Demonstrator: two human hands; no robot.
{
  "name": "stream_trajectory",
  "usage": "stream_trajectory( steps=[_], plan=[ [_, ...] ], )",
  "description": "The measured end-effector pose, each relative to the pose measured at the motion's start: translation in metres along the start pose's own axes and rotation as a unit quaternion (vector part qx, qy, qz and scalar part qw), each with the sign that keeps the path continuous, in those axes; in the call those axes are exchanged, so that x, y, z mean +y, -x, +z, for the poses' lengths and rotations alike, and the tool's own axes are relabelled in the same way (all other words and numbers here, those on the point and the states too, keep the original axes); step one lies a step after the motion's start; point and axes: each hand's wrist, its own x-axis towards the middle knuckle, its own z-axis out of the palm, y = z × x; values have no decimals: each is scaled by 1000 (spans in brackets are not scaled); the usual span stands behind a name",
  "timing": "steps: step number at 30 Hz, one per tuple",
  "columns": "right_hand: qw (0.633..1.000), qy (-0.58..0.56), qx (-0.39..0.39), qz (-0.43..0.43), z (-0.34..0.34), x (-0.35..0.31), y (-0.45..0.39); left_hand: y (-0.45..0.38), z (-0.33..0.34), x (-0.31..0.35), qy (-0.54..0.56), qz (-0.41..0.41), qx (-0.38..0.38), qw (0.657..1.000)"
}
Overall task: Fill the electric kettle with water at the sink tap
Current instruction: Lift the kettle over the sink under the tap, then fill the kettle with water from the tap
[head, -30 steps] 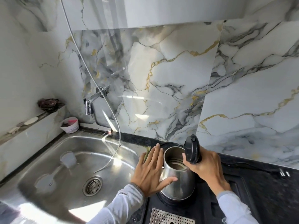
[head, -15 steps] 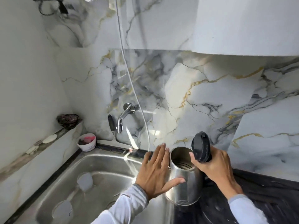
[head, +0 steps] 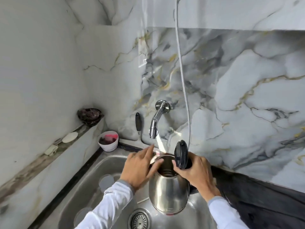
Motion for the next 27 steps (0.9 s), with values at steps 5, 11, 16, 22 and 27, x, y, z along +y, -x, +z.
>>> stream_trajectory(
  steps=[5,11,16,22,27],
  plan=[
    [1000,11,-17,-3,34,-7,-12,-62,-9,-2,47,-119,100,987],
    [999,25,-35,21,47,-10,-26,-100,-6,1,36,-218,51,974],
    [999,14,-26,42,47,-15,-34,-107,-1,-22,200,-136,30,970],
    [999,10,-6,40,49,-25,-43,-98,-4,-39,274,-55,-14,960],
    [999,5,-12,37,51,-25,-47,-67,0,-40,166,-39,-34,985]
  ],
)
